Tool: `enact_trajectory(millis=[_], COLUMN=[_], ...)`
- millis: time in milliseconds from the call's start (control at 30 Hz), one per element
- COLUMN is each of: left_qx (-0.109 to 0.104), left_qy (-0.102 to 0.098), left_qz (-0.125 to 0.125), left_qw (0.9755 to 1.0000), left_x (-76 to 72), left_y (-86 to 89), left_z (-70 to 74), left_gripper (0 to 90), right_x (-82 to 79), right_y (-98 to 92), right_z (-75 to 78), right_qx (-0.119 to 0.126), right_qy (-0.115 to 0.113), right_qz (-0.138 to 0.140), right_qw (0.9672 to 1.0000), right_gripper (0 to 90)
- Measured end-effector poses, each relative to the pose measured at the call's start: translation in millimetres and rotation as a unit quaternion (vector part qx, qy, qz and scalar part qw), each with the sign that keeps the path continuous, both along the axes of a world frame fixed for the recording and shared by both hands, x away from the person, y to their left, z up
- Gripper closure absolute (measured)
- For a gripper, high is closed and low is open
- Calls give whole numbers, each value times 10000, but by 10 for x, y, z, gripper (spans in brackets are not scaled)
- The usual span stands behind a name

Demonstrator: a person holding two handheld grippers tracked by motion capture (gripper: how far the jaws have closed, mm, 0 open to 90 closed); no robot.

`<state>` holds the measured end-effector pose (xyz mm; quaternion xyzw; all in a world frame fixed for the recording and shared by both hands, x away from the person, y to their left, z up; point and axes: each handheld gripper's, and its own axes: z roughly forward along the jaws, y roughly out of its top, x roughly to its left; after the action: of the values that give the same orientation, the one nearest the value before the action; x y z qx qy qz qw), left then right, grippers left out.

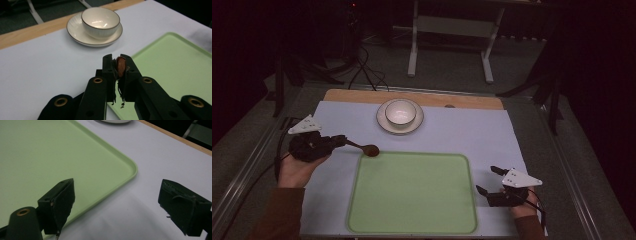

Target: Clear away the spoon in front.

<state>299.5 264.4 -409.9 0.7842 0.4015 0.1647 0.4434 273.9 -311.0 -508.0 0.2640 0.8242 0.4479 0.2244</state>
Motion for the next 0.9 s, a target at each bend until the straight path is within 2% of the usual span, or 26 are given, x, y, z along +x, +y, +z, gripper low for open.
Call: enact_trajectory(millis=[300, 400, 500, 600, 667, 700, 900], left_qx=[47, 103, 20, 101, 49, -13, -264], left_qy=[241, 394, 502, 499, 493, 442, 281], left_qz=[10, 108, 168, 282, 345, 452, 690], left_qw=[9997, 9991, 9986, 9983, 9982, 9980, 9969], left_x=[-40, 26, 106, 203, 249, 317, 482], left_y=[25, 22, -1, -40, -52, -70, -152], left_z=[-54, -120, -169, -184, -185, -177, -180], left_gripper=[834, 834, 833, 833, 825, 820, 803], right_x=[-1, 2, -1, 3, 3, 2, 3], right_y=[-2, 1, 0, -3, 0, 1, -3], right_z=[1, 0, 2, 1, -1, -1, 1], right_qx=[1, -7, -3, -6, -12, -16, -9], right_qy=[0, 8, 6, 11, 19, 19, 12], right_qz=[-1, 1, -2, -7, 0, 0, -1], right_qw=[10000, 10000, 10000, 10000, 10000, 10000, 10000], right_gripper=[138, 138, 138, 138, 138, 138, 138])
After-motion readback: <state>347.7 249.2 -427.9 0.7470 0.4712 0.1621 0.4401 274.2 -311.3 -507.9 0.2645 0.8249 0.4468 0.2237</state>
